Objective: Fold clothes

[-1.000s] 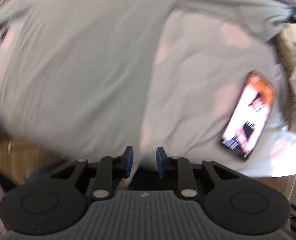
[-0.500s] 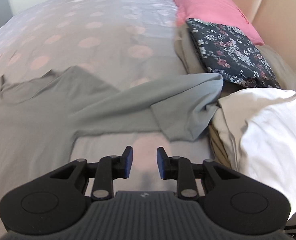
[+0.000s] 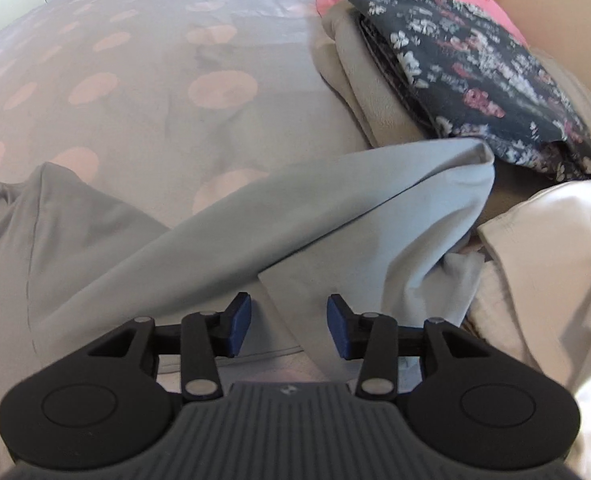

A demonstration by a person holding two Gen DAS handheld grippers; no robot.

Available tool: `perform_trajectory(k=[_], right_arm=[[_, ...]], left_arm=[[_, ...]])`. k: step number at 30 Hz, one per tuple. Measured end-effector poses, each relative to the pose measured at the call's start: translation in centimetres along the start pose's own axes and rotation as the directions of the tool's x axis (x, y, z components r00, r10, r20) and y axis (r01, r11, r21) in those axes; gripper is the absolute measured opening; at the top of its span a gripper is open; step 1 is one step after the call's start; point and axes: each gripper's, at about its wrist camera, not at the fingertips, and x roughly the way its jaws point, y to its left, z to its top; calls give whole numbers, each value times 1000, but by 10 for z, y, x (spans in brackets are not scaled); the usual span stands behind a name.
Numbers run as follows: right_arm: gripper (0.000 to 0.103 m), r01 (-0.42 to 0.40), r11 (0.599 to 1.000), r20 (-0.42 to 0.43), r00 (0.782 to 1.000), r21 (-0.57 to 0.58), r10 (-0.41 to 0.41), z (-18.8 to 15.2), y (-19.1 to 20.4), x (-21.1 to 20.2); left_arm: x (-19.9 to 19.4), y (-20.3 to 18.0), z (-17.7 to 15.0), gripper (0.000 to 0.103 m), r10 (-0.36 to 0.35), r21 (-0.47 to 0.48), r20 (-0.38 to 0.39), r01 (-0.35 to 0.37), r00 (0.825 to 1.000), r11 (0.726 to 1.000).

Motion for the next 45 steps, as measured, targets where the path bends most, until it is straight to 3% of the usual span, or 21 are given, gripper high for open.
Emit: perform_trajectory(k=[3, 6, 11, 15, 21, 28, 37, 41, 45], right_arm=[[11, 18, 1000, -10, 1000, 16, -18, 0, -6, 4], [4, 11, 999, -7, 1000, 51, -11, 0, -14, -3], [4, -56, 993, 62, 997, 103, 50, 0, -21, -44], [4, -174, 981, 122, 979, 91, 162, 0, -12, -90], [4, -343, 938, 174, 921, -57, 348, -4, 42, -156], [4, -496, 842, 104, 845, -210, 524, -10, 131, -205], [4, -582, 740, -60, 798, -336, 600, -27, 231, -192], [5, -597, 711, -107, 788, -373, 606, -32, 268, -177], [9, -583, 712, -128, 801, -391, 585, -34, 294, -161]], left_arm=[[6, 6, -1, 17, 26, -12, -17, -26, 1000, 1000], [7, 11, -2, 17, 35, -28, -22, -36, 999, 999], [-3, 3, -4, 17, 19, -9, 4, -18, 1000, 1000], [-11, -4, -5, 17, 3, 9, 27, -3, 1000, 1000], [-30, -20, -8, 17, -39, 43, 86, 35, 996, 998], [-51, -39, -13, 18, -115, 97, 152, 100, 982, 990], [-58, -39, -12, 23, -170, 97, 183, 154, 968, 983], [-56, -36, -11, 25, -173, 86, 174, 160, 969, 983], [-48, -28, -12, 28, -173, 68, 147, 165, 974, 984]])
